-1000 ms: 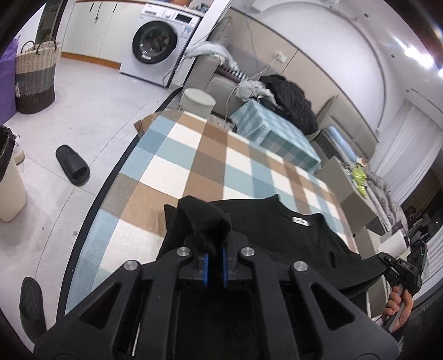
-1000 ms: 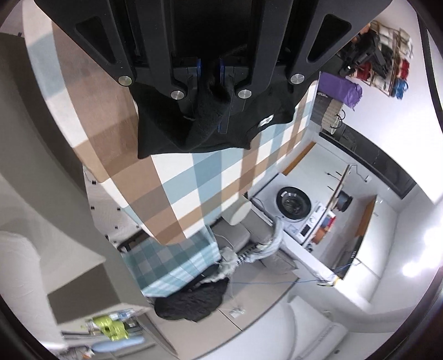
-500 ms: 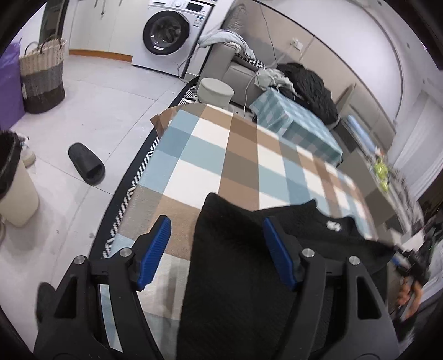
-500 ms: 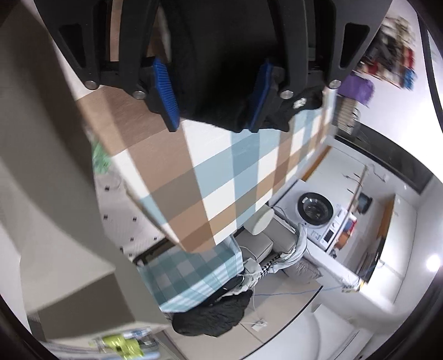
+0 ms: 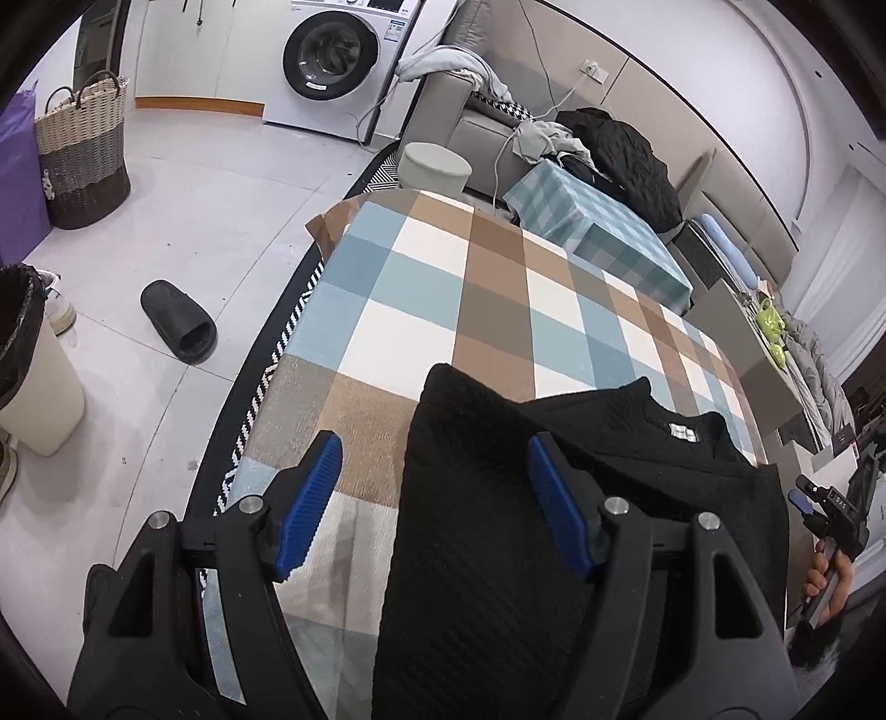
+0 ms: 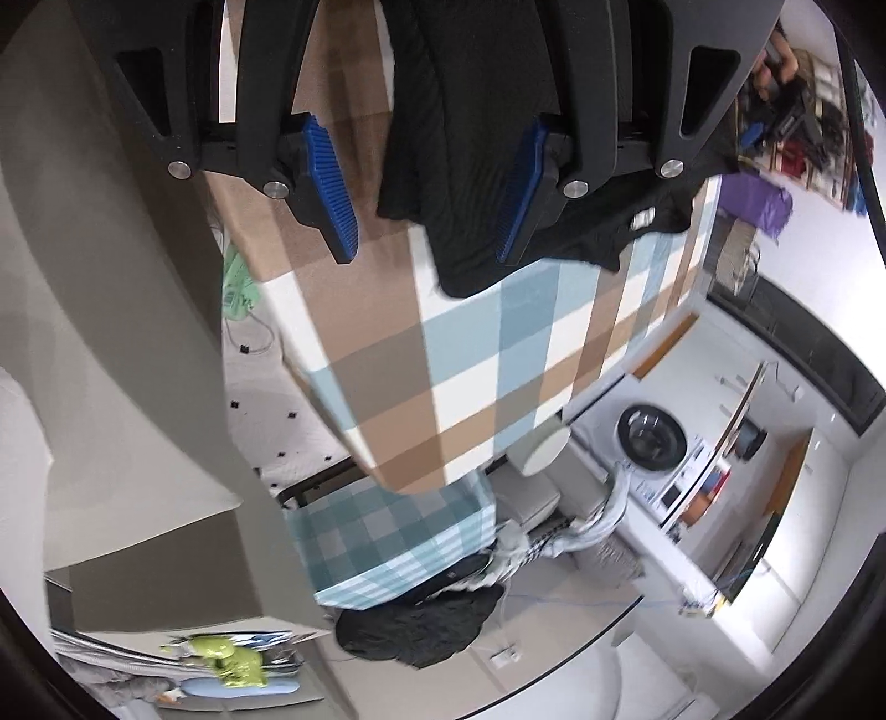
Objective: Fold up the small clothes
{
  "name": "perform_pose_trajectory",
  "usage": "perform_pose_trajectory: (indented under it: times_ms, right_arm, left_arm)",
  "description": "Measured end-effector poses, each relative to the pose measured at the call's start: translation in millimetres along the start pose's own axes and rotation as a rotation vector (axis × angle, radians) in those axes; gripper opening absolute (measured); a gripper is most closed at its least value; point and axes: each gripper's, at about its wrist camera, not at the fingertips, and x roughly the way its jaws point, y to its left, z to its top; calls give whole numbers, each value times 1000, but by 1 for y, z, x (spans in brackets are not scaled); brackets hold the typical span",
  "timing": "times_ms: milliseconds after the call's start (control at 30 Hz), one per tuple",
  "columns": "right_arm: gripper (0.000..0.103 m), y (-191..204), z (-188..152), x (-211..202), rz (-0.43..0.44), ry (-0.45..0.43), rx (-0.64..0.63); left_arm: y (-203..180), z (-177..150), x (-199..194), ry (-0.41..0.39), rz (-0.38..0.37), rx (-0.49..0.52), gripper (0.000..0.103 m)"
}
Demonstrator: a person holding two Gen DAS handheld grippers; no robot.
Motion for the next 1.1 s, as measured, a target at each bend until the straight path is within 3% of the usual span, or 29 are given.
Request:
perform_pose_trajectory:
  times_ms: [133, 267, 400, 500, 567, 600, 667, 700, 733, 900, 1100]
  right_arm:
    - [55, 12, -5, 10, 6, 40, -63]
    - [55, 20, -7, 19, 9, 65, -102]
    - [55, 24, -4, 27, 16, 73, -109]
    - [55, 28, -1, 37, 3, 77, -126]
    - [55, 31, 1, 45, -1, 79, -140]
    - [53, 33, 1, 48, -8, 76, -154]
    - [33, 36, 1, 53, -32, 62, -192]
    - [17, 39, -1, 53, -51, 61, -226]
    - [11, 40, -2, 52, -61, 55, -250]
    - [8, 41, 2, 19, 29, -71, -268]
    - [7, 60, 15, -6, 23, -168, -283]
  left_arm:
    - [-7, -3, 0, 17, -25, 36, 67]
    - [-21, -3, 8, 25, 4, 104, 67]
    - [-25, 3, 24, 44, 17, 98, 66]
    - [-25, 8, 35, 44, 28, 95, 38]
    - [-25, 10, 40, 29, 51, 101, 15]
    - [-25, 11, 41, 25, 53, 103, 11]
    - [-23, 13, 42, 19, 41, 96, 5]
    - [-23, 13, 40, 10, 33, 97, 5]
    - [-24, 13, 36, -4, 29, 107, 5]
    - [-33, 18, 17, -64, 5, 136, 4]
    - [-45, 39, 7, -115, -9, 131, 4]
